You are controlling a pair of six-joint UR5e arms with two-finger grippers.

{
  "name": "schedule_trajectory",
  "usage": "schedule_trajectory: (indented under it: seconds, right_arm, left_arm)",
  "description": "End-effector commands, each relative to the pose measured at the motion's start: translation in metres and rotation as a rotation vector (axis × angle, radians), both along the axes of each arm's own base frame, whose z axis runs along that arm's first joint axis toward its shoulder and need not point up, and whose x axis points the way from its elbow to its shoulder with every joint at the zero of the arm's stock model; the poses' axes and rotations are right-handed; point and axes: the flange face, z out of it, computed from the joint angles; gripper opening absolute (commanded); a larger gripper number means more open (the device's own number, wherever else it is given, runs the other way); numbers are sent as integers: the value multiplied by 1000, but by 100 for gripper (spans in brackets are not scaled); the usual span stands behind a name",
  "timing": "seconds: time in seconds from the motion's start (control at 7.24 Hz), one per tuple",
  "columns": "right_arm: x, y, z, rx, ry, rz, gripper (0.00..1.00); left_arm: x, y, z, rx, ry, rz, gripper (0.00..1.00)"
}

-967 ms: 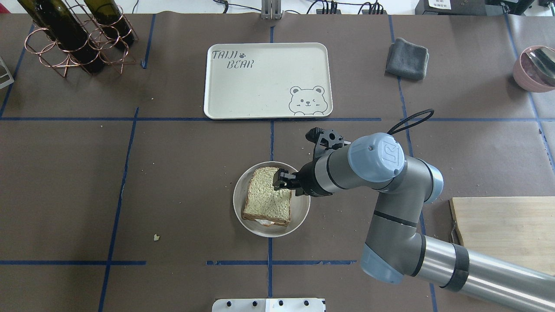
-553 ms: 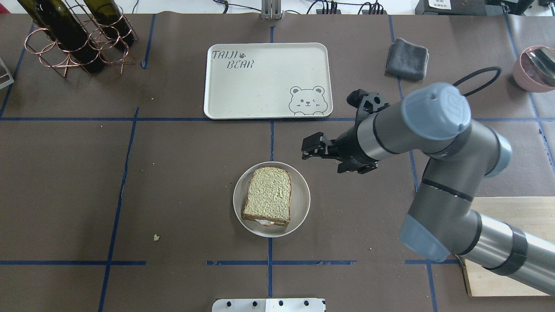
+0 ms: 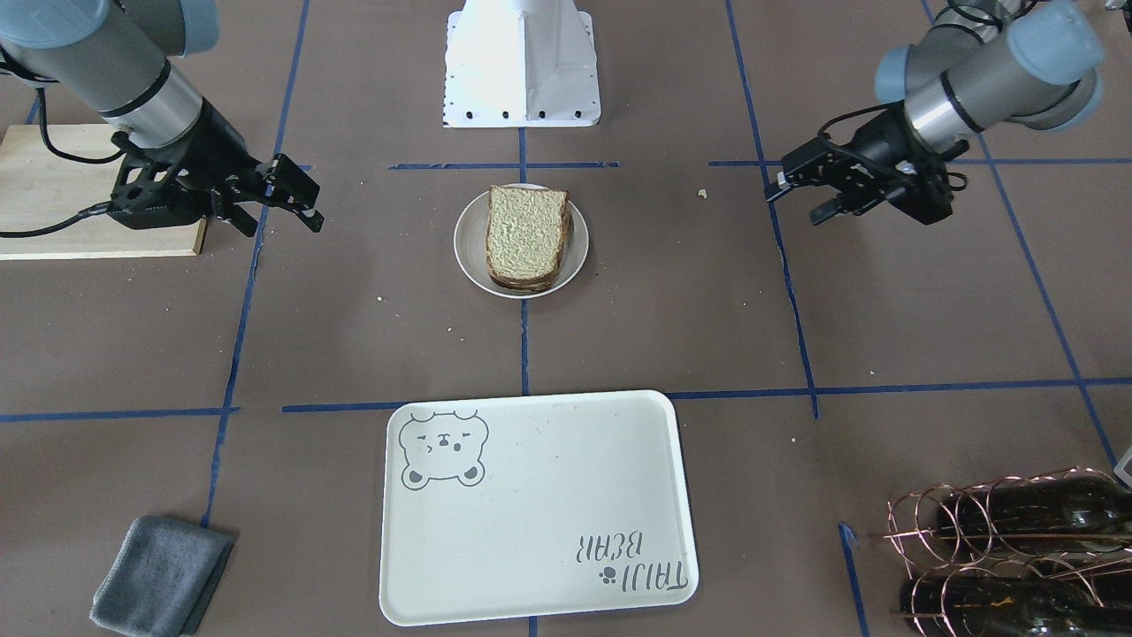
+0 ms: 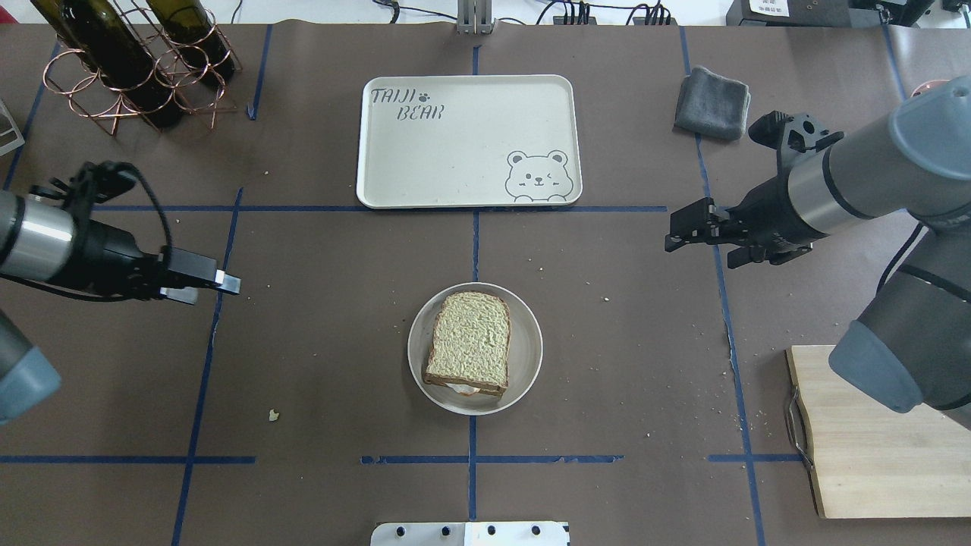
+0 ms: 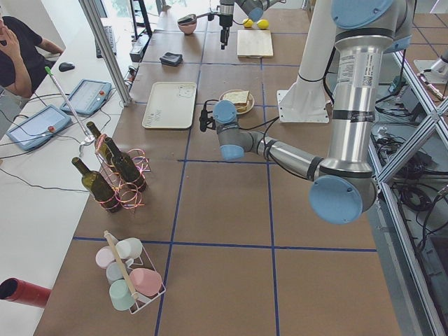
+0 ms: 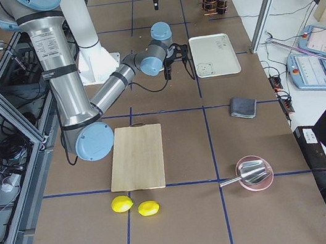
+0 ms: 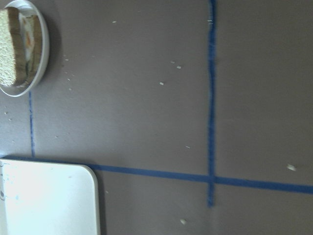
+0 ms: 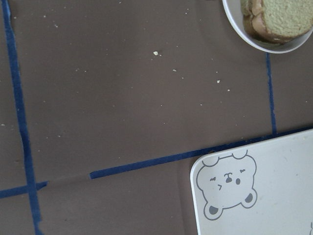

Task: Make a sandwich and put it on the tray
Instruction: 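Withdraw the right gripper while the left gripper reaches toward the plate rim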

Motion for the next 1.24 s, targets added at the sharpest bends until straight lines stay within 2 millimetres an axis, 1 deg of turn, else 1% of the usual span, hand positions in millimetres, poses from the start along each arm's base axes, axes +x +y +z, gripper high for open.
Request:
schedule_trajectory:
  seconds: [0.0, 0.14, 0.28, 0.41, 0.55, 0.69, 0.97, 1.11]
  right_arm:
    - [15, -2, 17, 14, 16, -8, 100]
    - [15, -1, 21, 28, 9, -11, 100]
    - [14, 0, 20, 29, 7, -13, 100]
    - [14, -1, 19, 31, 6, -12, 100]
    - [14, 0, 18, 33, 4, -12, 100]
    - [15, 0, 17, 33, 3, -11, 100]
    - [15, 1, 17, 34, 2, -11, 100]
    - [16, 1, 16, 36, 0, -11, 100]
  left_arm:
    - [120, 52, -54, -154, -38, -33, 96]
    - [157, 50, -83, -172, -110, -60, 85]
    - [188, 63, -91, -157, -133, -69, 74]
    - [205, 70, -103, -155, -122, -60, 58]
    - [211, 68, -99, -160, -134, -62, 49]
    - [217, 67, -90, -166, -151, -61, 49]
    - [223, 65, -91, -167, -153, -60, 49]
    - [232, 62, -91, -169, -158, -60, 45]
